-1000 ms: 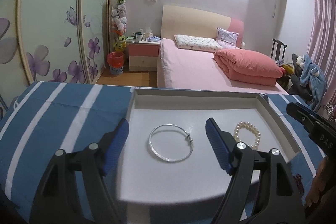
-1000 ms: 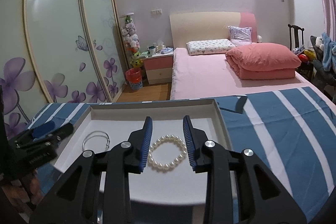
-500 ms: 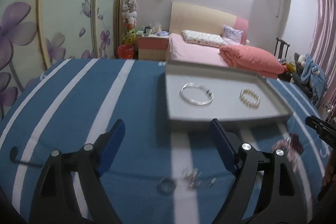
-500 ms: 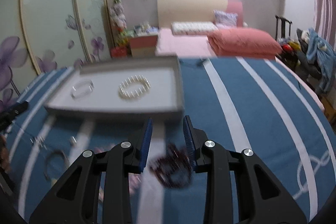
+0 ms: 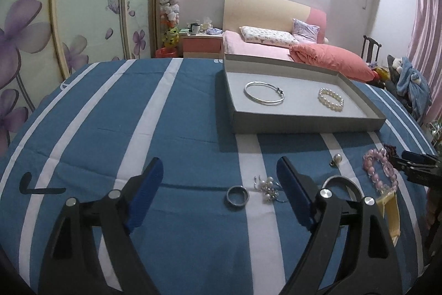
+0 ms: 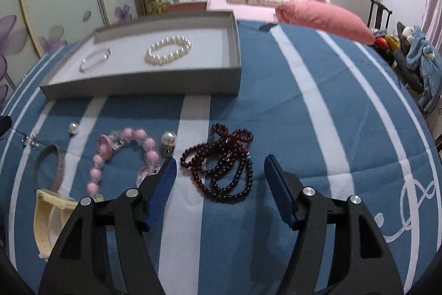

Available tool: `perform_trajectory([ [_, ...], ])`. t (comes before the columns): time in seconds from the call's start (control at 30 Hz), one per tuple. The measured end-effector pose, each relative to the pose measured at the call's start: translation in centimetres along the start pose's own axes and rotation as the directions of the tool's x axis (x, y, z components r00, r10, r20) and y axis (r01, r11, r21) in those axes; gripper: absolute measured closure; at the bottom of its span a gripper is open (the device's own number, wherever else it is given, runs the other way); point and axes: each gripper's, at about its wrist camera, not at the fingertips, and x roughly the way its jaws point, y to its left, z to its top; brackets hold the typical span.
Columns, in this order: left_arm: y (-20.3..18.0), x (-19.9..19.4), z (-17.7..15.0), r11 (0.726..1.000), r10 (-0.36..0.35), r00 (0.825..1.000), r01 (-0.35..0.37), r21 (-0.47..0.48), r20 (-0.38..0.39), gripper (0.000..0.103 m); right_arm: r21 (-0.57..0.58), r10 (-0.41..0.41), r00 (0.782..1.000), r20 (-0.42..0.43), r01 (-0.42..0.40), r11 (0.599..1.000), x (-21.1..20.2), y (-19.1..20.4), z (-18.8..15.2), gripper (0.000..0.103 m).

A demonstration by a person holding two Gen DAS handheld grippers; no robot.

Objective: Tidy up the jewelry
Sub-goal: 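Grasp the dark red beaded bracelet with the right tool while the left tool moves toward the silver ring, then grasp the silver ring with the left tool while the right tool lifts the red beads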

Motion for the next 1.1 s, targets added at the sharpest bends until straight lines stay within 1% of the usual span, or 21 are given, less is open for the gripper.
perform_trajectory([
  [0.1, -0.3, 0.0, -0.1, 1.0, -0.004, 1.0, 0.004, 0.016, -0.009, 0.021, 0.012, -0.003, 1.0, -0.007, 0.003, 1.0, 0.4, -0.3, 0.3, 0.037],
  [0.17, -0.5, 0.1, -0.1, 1.0, -0.007, 1.0, 0.007, 0.025, -0.015, 0.021, 0.012, 0.002, 1.0, -0.005, -0.002, 1.0, 0.5, -0.3, 0.4, 0.04],
  [0.2, -0.7, 0.0, -0.2, 0.999, -0.01, 1.0, 0.011, 0.032, -0.019, 0.021, 0.011, 0.004, 1.0, -0.003, -0.004, 1.0, 0.5, -0.3, 0.4, 0.051],
  [0.23, -0.8, 0.0, -0.3, 0.999, -0.012, 1.0, 0.013, 0.038, -0.022, 0.021, 0.008, 0.007, 1.0, 0.003, -0.007, 1.0, 0.5, -0.3, 0.6, 0.067],
  [0.27, -1.0, 0.0, -0.4, 0.999, -0.015, 1.0, 0.016, 0.045, -0.025, 0.021, 0.005, 0.01, 1.0, 0.007, -0.01, 1.0, 0.4, -0.2, 0.6, 0.074],
  [0.3, -1.0, -0.1, -0.5, 0.998, -0.019, 0.999, 0.02, 0.053, -0.03, 0.021, 0.005, 0.014, 1.0, 0.009, -0.014, 1.0, 0.4, -0.2, 0.4, 0.086],
  [0.33, -1.2, -0.1, -0.5, 0.998, -0.023, 0.999, 0.025, 0.065, -0.034, 0.021, 0.005, 0.021, 1.0, 0.01, -0.021, 1.0, 0.3, -0.2, 0.3, 0.09],
  [0.53, -2.5, 0.0, -1.0, 0.989, -0.017, 0.998, 0.026, 0.143, -0.061, 0.021, 0.033, 0.019, 1.0, 0.015, -0.019, 0.999, -0.3, -0.3, -0.3, 0.09],
  [0.6, -2.9, 0.2, -1.1, 0.986, -0.018, 0.997, 0.03, 0.162, -0.074, 0.021, 0.058, 0.026, 0.999, 0.023, -0.027, 0.998, -0.5, -0.6, -0.4, 0.091],
  [0.7, -3.3, 0.8, -1.2, 0.984, -0.001, 0.995, 0.019, 0.179, -0.1, 0.023, 0.079, 0.03, 0.999, 0.036, -0.033, 0.996, -0.8, -1.0, -0.4, 0.091],
  [0.8, -3.2, 1.6, -1.2, 0.985, 0.013, 0.991, 0.01, 0.171, -0.132, 0.036, 0.088, 0.037, 0.999, 0.038, -0.04, 0.995, -0.8, -1.2, -0.4, 0.091],
  [0.93, -2.5, 2.4, -1.0, 0.991, 0.028, 0.987, -0.006, 0.137, -0.157, 0.048, 0.094, 0.043, 0.998, 0.04, -0.047, 0.994, -0.8, -1.3, -0.4, 0.091],
  [1.1, -2.3, 3.2, -0.8, 0.991, 0.039, 0.982, -0.014, 0.133, -0.185, 0.053, 0.101, 0.05, 0.998, 0.039, -0.054, 0.993, -0.7, -1.4, -0.3, 0.091],
])
